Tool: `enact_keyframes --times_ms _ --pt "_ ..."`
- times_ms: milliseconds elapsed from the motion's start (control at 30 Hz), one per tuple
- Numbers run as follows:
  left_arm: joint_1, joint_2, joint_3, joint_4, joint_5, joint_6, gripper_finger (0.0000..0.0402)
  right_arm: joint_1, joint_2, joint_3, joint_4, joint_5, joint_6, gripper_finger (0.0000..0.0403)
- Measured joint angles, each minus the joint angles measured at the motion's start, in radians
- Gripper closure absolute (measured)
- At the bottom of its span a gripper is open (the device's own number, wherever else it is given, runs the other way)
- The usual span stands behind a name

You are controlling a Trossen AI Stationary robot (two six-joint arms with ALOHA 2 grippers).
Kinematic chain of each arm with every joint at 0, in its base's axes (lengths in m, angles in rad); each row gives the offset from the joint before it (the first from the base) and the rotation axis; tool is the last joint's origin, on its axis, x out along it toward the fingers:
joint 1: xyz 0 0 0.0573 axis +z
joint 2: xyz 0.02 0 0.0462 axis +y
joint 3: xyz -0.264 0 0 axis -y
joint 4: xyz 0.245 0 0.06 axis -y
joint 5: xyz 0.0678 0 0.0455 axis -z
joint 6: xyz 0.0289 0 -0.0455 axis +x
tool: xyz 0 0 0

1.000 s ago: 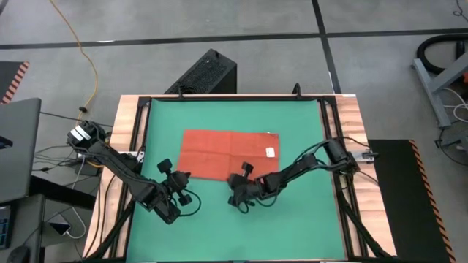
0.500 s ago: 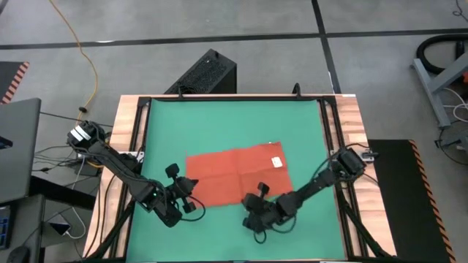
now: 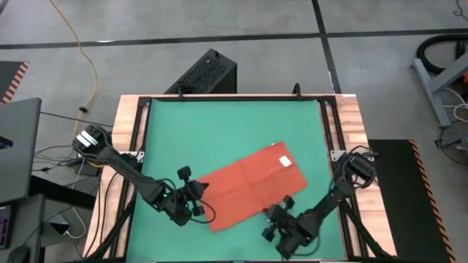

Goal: Roll towel into tight, uniform cylinder
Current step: Roll the orange table napkin

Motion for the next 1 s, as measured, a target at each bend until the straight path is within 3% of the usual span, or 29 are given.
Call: enact_keyframes --times_ms 200,433,533,667,1000 --pt "0.048 0.106 0.000 0.133 0.085 0.105 0.0401 0.022 -0.079 0.002 -0.138 0.047 0.065 0.0397" --pt "0.122 0.186 -0.001 0.123 0.118 0.176 0.0401 -0.056 -0.076 0.002 -0.499 0.041 0.420 0.0398" --pt "0.152 0.184 -0.001 0.129 0.143 0.212 0.0401 -0.125 -0.067 0.002 -0.626 -0.023 0.512 0.0398" --pt "0.173 0.181 -0.001 0.132 0.178 0.226 0.0401 -0.227 -0.067 -0.003 -0.631 -0.106 0.425 0.0398" --pt "0.162 0.181 -0.001 0.130 0.254 0.194 0.0401 -0.474 -0.067 -0.004 -0.567 -0.117 0.141 0.0398"
